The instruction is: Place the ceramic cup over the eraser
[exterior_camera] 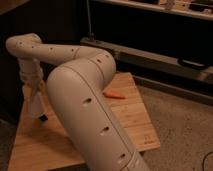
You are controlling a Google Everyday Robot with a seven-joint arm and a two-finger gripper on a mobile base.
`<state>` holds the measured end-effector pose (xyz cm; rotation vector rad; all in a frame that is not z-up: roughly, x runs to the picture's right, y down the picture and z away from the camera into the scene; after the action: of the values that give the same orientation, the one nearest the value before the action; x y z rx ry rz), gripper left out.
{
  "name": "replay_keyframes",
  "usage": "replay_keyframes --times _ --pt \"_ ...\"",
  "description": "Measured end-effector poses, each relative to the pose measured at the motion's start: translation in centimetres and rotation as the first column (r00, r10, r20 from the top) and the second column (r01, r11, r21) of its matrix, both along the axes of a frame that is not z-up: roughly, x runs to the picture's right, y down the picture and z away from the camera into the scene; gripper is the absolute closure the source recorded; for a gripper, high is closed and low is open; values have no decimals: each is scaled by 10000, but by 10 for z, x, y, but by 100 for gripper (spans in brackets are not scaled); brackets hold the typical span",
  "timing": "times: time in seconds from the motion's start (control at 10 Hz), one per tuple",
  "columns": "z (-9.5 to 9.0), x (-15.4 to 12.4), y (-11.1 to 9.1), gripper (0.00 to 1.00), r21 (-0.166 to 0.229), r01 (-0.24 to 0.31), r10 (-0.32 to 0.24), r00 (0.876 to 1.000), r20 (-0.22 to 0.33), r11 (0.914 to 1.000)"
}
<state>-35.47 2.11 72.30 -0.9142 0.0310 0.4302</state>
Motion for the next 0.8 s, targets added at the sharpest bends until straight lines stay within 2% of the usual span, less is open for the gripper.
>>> replay_keyframes --times 0.8 --pt "6 -2 9 100 281 -59 63 9999 -144 9996"
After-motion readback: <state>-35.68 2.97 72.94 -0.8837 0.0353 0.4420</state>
